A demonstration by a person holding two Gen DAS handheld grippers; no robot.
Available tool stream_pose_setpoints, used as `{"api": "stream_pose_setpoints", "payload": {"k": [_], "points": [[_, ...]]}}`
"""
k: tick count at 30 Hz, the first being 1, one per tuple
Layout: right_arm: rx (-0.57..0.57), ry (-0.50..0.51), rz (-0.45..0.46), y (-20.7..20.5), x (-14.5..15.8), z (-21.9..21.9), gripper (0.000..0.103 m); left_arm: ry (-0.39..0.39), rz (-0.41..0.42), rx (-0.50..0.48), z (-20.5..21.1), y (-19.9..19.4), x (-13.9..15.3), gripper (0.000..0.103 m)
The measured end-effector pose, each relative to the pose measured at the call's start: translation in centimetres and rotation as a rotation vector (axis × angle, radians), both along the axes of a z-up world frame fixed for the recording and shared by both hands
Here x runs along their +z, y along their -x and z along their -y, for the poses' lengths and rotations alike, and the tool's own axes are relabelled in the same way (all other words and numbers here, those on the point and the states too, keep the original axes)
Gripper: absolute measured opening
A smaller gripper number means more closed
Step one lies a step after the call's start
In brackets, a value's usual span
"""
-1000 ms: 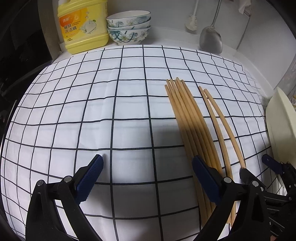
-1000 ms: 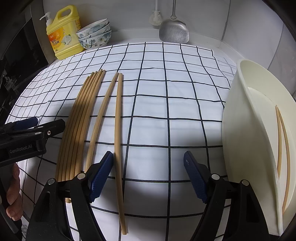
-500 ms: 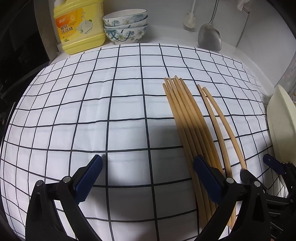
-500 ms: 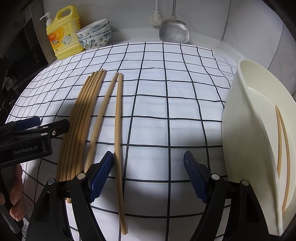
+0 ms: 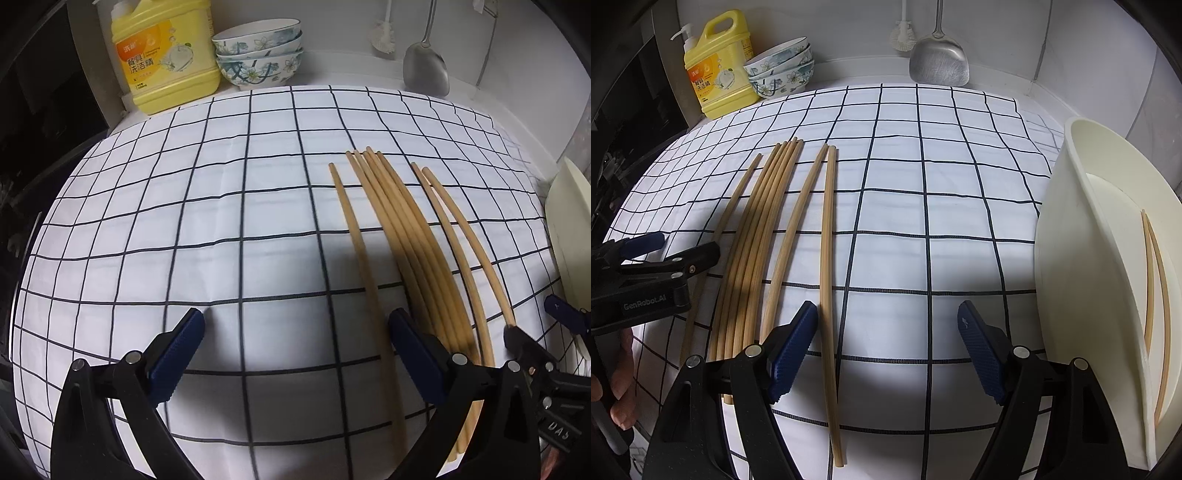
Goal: Organize utensils
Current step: 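Close the right tool on one chopstick while the left tool grasps another, then lift the held chopsticks with both tools and carry them toward the basin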
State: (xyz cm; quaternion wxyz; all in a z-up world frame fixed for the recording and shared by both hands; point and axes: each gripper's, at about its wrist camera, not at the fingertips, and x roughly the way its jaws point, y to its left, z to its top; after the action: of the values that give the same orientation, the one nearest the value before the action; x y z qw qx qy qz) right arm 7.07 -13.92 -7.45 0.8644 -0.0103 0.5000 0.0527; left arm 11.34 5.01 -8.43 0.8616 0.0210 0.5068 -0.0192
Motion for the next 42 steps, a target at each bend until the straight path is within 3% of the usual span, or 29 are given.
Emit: {"api": "stream_pose_setpoints", "payload": {"k": [11, 13, 15, 19, 24, 25, 28, 33, 42], "points": [[0.012, 0.009, 0.047, 0.4, -0.2, -0.4, 0.074, -0.039, 0.085, -0.014, -0.4, 2.0, 0.3, 0.093], [0.025, 0.006, 0.052, 0.4, -0.1, -0.5, 0.067, -0.028, 0.1, -0.029, -0.1, 2.4, 0.4, 0.081], [0.035, 0.008, 0.06, 0.5, 0.0, -0.7, 0.054, -0.02, 0.113, -0.048, 0.4, 2.9, 0.6, 0.066], [0.059, 0.011, 0.069, 0.6, 0.2, -1.2, 0.042, -0.056, 0.148, -0.089, 2.2, 3.9, 0.9, 0.037], [0.07, 0.028, 0.075, 0.8, 0.3, -1.7, 0.009, -0.025, 0.149, -0.106, 2.6, 4.2, 0.9, 0.017], [0.069, 0.027, 0.075, 0.8, 0.3, -1.7, 0.008, -0.021, 0.147, -0.109, 2.6, 4.2, 0.9, 0.011], [0.061, 0.016, 0.075, 0.7, 0.3, -1.4, 0.006, -0.028, 0.164, -0.115, 2.9, 4.4, 0.8, 0.007], [0.051, -0.018, 0.075, 0.7, 0.6, -0.9, 0.006, 0.056, 0.152, -0.097, 1.8, 4.4, 0.9, 0.007], [0.048, -0.051, 0.119, 1.3, 2.4, -0.5, 0.006, 0.105, 0.154, -0.083, 1.1, 4.8, 2.0, 0.007]]}}
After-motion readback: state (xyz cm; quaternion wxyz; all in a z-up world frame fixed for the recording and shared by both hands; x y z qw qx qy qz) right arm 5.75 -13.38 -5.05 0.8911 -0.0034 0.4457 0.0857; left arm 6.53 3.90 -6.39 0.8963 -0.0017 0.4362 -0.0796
